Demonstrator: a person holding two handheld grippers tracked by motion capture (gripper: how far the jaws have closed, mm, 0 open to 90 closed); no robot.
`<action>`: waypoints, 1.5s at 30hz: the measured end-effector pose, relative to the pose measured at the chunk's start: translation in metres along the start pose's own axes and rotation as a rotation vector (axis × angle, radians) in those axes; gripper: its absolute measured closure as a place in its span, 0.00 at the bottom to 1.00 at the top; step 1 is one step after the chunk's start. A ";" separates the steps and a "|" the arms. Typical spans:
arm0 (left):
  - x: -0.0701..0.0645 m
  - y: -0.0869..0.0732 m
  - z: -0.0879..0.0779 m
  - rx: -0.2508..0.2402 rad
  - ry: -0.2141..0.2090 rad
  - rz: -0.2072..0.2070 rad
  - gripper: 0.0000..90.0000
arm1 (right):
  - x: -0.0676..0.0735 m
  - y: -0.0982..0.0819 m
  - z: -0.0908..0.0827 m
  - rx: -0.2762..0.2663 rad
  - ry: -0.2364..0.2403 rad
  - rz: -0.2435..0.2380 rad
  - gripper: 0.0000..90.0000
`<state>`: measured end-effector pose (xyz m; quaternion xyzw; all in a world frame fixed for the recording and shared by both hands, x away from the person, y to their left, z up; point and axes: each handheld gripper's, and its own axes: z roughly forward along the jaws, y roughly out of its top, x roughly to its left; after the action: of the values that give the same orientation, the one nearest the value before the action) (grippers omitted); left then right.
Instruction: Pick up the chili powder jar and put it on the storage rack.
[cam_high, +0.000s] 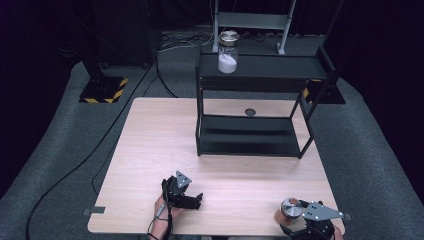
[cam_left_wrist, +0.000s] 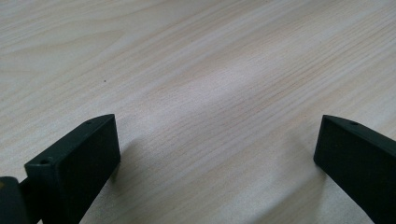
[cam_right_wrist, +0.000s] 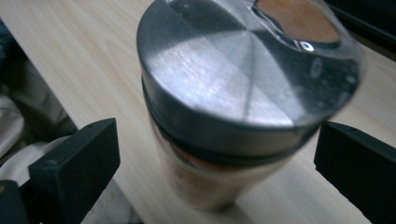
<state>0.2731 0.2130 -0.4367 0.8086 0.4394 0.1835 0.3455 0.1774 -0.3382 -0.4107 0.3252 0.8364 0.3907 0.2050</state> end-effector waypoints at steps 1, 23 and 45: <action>0.000 0.000 0.000 0.000 0.000 0.000 0.00 | 0.001 -0.002 0.002 -0.010 -0.003 -0.004 0.04; 0.000 0.000 0.000 0.000 0.000 0.000 0.00 | -0.003 -0.019 0.011 -0.060 0.016 0.044 0.34; 0.000 0.000 0.000 0.001 0.000 0.000 0.00 | -0.002 0.001 0.009 -0.052 -0.033 0.084 0.34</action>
<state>0.2733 0.2129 -0.4367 0.8087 0.4396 0.1833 0.3453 0.1843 -0.3349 -0.4152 0.3612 0.8081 0.4151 0.2103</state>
